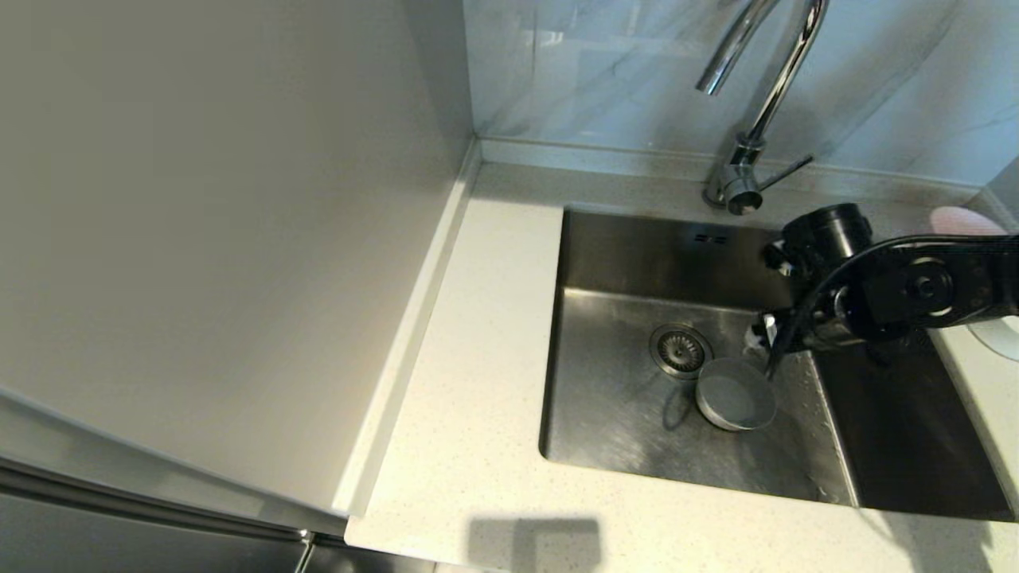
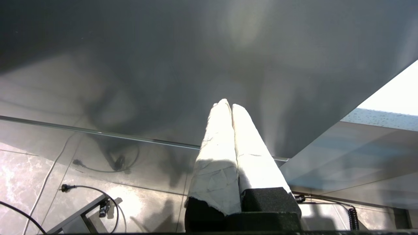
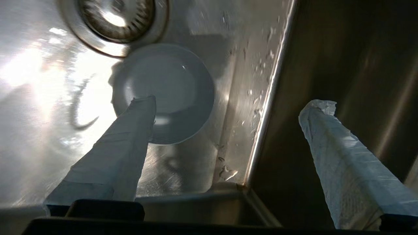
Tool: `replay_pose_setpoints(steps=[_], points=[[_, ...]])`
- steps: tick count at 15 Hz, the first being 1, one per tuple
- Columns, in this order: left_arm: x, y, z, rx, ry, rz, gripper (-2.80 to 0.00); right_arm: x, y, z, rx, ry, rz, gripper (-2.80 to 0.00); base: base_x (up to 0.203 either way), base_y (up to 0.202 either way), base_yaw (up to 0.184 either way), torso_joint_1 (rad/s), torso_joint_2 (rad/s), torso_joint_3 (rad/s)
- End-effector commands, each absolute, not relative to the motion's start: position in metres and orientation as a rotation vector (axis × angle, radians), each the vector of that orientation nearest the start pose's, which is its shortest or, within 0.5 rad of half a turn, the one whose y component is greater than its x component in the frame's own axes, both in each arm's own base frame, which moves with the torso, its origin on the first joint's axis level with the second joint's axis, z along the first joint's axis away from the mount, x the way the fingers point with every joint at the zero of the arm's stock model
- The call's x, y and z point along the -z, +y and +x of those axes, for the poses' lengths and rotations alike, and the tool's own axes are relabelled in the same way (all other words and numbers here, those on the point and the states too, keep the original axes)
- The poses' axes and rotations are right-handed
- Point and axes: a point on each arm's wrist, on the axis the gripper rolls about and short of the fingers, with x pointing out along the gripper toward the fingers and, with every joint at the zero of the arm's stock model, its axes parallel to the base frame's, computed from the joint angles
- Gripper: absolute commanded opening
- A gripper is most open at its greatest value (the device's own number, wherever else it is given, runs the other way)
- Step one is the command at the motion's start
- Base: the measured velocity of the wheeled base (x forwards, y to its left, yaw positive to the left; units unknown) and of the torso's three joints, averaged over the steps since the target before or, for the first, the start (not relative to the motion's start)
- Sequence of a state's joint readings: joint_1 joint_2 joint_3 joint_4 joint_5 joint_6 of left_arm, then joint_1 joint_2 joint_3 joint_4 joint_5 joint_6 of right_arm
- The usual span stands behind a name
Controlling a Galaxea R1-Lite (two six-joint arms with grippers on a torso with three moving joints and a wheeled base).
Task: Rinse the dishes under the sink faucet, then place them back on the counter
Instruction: Put a bowl back to the table from the sink
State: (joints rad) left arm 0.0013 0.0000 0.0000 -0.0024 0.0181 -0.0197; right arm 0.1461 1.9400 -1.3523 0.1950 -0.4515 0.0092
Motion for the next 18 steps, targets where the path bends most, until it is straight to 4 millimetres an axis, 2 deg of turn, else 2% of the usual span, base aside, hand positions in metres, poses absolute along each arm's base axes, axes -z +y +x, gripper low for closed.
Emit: replay_pose_setpoints(steps=[1, 4, 8, 15, 18], points=[[-0.076, 0.0, -0.023, -0.02, -0.006, -0.021, -2.8, -0.141, 0.054, 0.375, 0.312, 0.827, -0.24, 0.0, 0.0, 0.0, 0.0, 0.0, 0.0, 0.0], [-0.076, 0.0, -0.023, -0.02, -0.006, -0.02, -2.8, -0.125, 0.066, 0.365, 0.283, 0.879, -0.263, 0.0, 0.0, 0.0, 0.0, 0.0, 0.0, 0.0], [-0.076, 0.0, -0.023, -0.02, -0.006, -0.02, -2.8, -0.118, 0.095, 0.356, 0.229, 0.885, -0.255, 0.0, 0.0, 0.0, 0.0, 0.0, 0.0, 0.0], [-0.076, 0.0, -0.023, -0.02, -0.006, -0.02, -2.8, -0.078, 0.111, 0.374, 0.222, 0.948, -0.273, 0.0, 0.0, 0.0, 0.0, 0.0, 0.0, 0.0], [-0.076, 0.0, -0.023, -0.02, -0.006, -0.02, -2.8, -0.065, 0.114, 0.385, 0.218, 0.914, -0.26, 0.0, 0.0, 0.0, 0.0, 0.0, 0.0, 0.0]])
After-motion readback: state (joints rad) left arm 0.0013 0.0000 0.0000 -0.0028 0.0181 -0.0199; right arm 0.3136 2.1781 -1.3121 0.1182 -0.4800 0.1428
